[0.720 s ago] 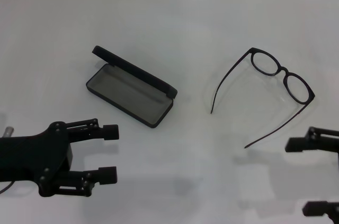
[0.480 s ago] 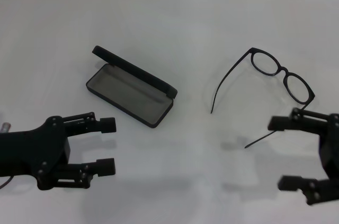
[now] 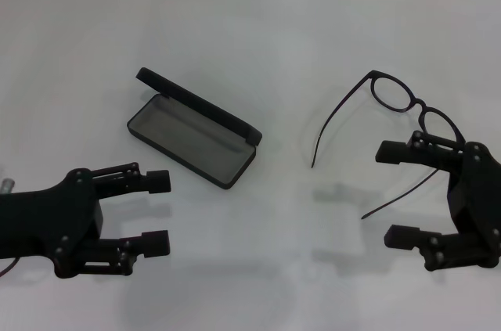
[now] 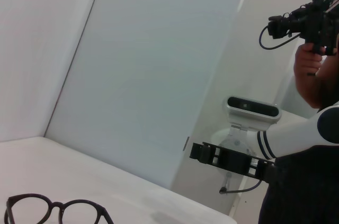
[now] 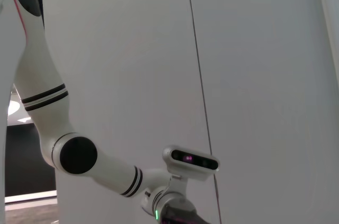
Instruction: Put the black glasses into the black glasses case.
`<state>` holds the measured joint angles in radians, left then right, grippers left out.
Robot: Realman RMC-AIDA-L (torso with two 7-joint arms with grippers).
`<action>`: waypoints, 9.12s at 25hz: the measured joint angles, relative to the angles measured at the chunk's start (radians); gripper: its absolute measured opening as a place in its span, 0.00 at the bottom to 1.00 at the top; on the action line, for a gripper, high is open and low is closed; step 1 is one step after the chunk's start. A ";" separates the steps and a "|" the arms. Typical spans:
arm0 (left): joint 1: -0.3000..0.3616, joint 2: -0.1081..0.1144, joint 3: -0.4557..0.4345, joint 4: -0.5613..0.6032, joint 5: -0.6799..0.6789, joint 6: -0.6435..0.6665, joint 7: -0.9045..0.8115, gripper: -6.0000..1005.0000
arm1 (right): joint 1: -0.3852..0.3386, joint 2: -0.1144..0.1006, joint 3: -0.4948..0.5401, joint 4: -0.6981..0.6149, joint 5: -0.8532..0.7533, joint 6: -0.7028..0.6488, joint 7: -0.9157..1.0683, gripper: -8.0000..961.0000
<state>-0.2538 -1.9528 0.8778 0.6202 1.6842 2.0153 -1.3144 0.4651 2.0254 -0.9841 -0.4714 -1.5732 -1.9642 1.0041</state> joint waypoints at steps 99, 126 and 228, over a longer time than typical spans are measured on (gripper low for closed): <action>-0.296 -0.142 0.554 0.678 0.713 -0.793 -0.541 0.22 | -0.009 -0.005 0.013 0.069 0.127 0.150 -0.002 0.91; -0.165 0.030 0.013 0.031 0.027 -0.123 -0.142 0.89 | 0.006 -0.140 -0.010 -0.003 0.038 0.038 0.105 0.91; -0.213 -0.107 -0.061 -0.097 -0.168 -0.175 0.002 0.75 | 0.255 -0.127 0.182 -0.296 -0.525 0.202 0.899 0.13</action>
<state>-0.4665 -2.0601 0.8167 0.5227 1.5164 1.8400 -1.3120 0.7199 1.8984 -0.8019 -0.7676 -2.0984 -1.7626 1.9030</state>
